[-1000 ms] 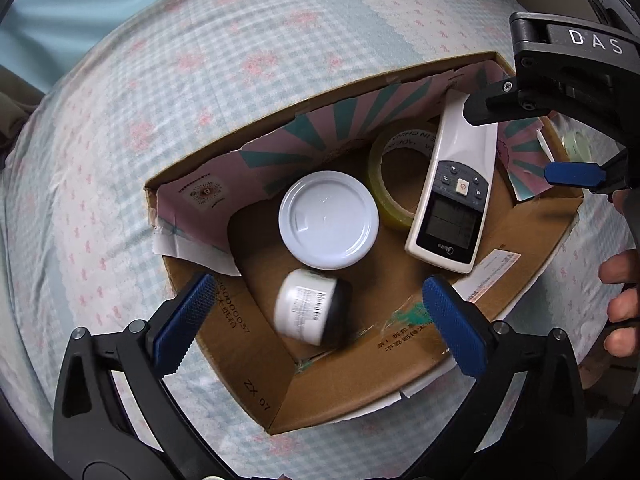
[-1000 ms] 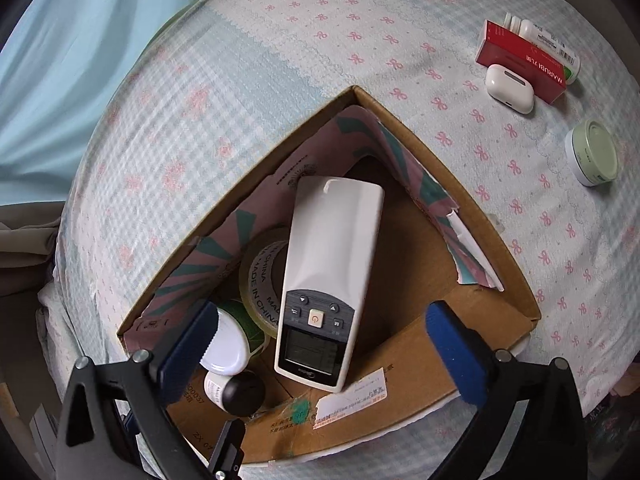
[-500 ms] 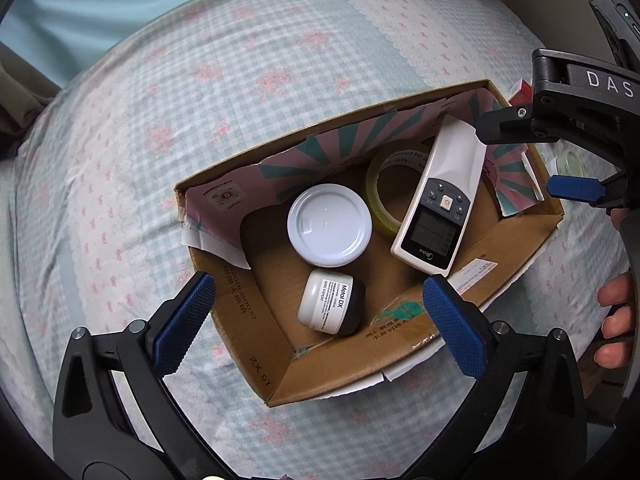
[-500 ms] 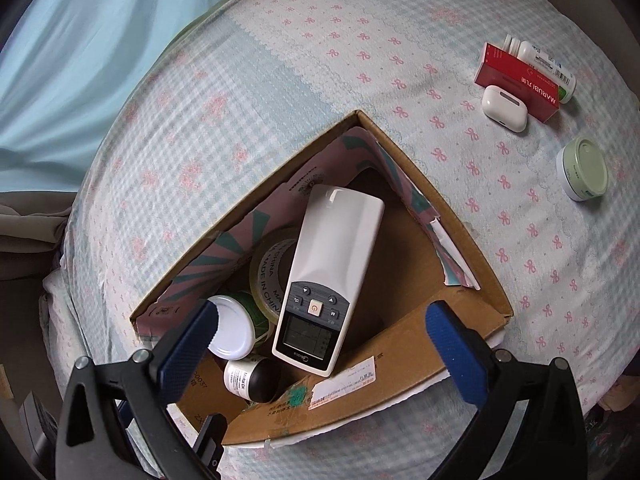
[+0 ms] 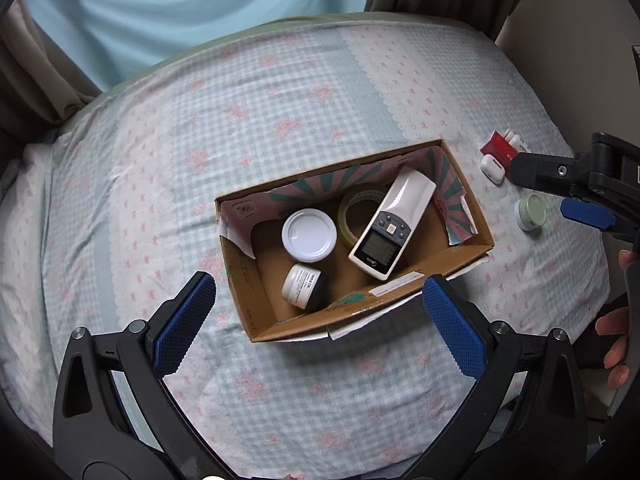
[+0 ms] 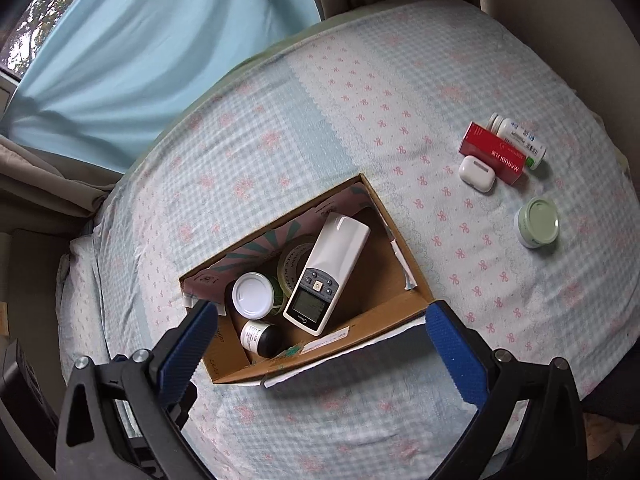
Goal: Organize rigid objects
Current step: 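Open both tools to drop jar and remote in the box, then withdraw, then grasp the pale green lid with the left tool while the right tool grasps the white vitamin bottle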
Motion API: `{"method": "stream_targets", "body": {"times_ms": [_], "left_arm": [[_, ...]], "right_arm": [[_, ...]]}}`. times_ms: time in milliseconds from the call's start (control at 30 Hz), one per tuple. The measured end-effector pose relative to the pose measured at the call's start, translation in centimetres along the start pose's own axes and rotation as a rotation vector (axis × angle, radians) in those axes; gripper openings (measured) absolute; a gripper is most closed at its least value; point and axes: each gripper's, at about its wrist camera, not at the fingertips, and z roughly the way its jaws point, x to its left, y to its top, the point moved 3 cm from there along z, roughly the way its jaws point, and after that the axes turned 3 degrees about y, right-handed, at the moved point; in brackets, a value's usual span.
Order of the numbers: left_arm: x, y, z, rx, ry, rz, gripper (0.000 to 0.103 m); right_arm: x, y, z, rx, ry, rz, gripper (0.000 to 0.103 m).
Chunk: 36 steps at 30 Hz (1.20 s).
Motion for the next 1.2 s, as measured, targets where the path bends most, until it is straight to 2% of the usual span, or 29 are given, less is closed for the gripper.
{"method": "stream_targets", "body": {"times_ms": [100, 200, 367, 500, 633, 833, 1033, 1200], "left_arm": [[-1.4, -0.6, -1.7, -0.003, -0.002, -0.021, 0.103], [-3.1, -1.5, -2.8, 0.001, -0.017, -0.044, 0.103], [-6.7, -3.1, -4.1, 0.0, -0.03, -0.083, 0.103], [-10.3, -3.9, -4.6, -0.015, -0.024, -0.095, 0.103], [-14.4, -4.0, -4.8, -0.035, -0.025, -0.123, 0.103], [-21.7, -3.2, -3.0, -0.011, -0.039, -0.153, 0.103], [-27.8, -1.5, -0.1, 0.013, -0.066, -0.175, 0.103], [-31.9, 0.1, 3.9, 0.047, -0.072, -0.14, 0.103]], "right_arm": [[-1.3, -0.5, -2.6, -0.007, 0.001, -0.064, 0.103], [-3.5, -1.1, -4.7, 0.004, -0.061, -0.126, 0.103], [-8.5, -1.3, -7.7, -0.018, -0.119, -0.231, 0.103], [-13.0, -0.2, -9.5, -0.032, -0.153, -0.322, 0.103], [-18.0, 2.3, -10.1, -0.019, -0.166, -0.377, 0.103], [-24.3, 7.2, -9.6, 0.02, -0.142, -0.419, 0.103], [-27.6, 13.0, -7.4, 0.056, -0.104, -0.473, 0.103], [-29.0, 17.1, -3.6, 0.097, -0.082, -0.49, 0.103]]}}
